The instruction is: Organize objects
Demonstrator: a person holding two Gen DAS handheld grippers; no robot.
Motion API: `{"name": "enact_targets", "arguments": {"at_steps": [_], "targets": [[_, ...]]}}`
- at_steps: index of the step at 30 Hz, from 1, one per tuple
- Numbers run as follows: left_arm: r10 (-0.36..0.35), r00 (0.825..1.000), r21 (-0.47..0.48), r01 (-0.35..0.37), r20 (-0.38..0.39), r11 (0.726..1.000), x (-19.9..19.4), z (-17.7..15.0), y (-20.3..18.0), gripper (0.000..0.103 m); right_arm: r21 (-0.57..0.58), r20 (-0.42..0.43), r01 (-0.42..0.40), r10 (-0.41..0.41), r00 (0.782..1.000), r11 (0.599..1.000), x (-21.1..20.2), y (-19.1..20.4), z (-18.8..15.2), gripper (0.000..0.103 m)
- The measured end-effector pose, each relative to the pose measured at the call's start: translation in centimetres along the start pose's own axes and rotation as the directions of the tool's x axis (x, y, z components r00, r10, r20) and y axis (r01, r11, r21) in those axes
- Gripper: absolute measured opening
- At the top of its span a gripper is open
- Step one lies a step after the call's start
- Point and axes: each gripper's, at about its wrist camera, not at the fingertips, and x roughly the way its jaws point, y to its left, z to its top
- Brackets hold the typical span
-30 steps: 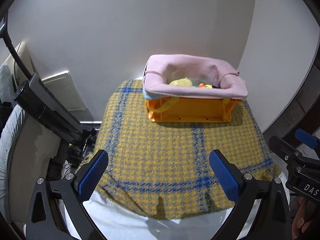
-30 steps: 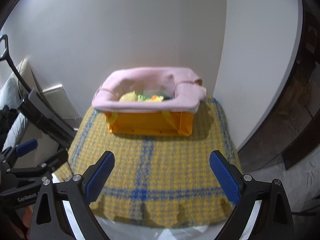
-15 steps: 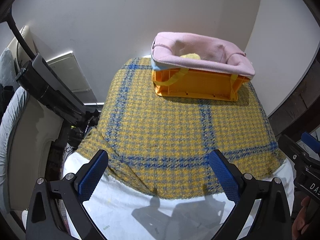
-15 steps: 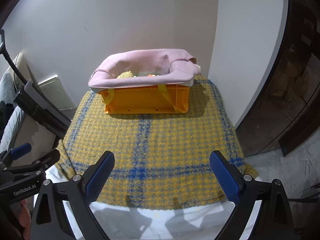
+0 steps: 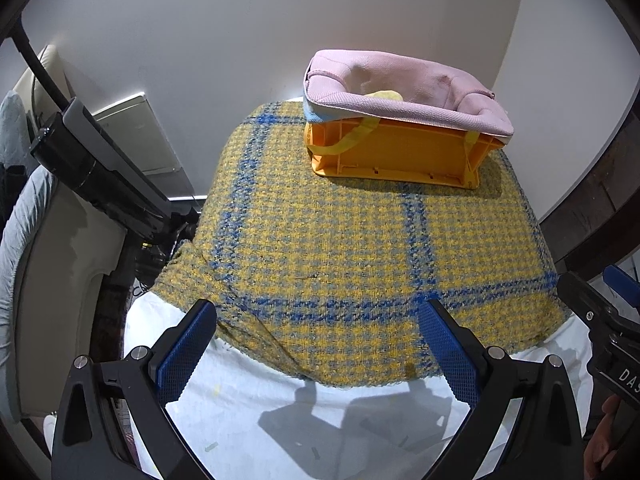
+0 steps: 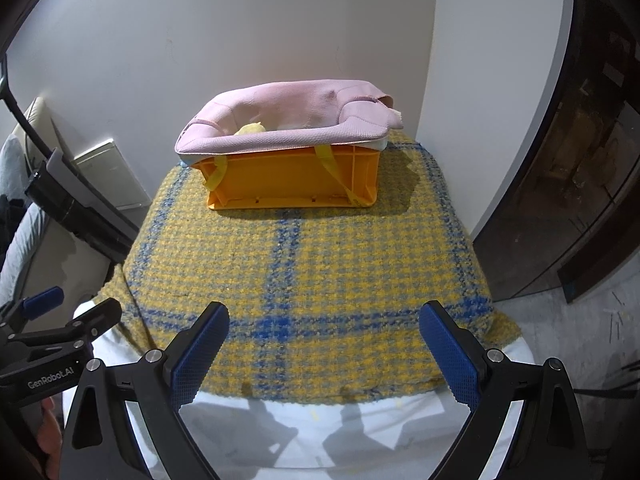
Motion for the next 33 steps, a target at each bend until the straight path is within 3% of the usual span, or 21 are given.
{"name": "enact_targets", "arguments": {"at_steps": [33], "targets": [[-0.001, 1.0, -0.002, 0.001, -0.018, 1.0, 0.27, -0.22, -0.15, 0.103, 0.01, -0.001, -0.01, 0.01, 1.0, 1.0, 0.07, -0.12, 0.05, 0.096]]}}
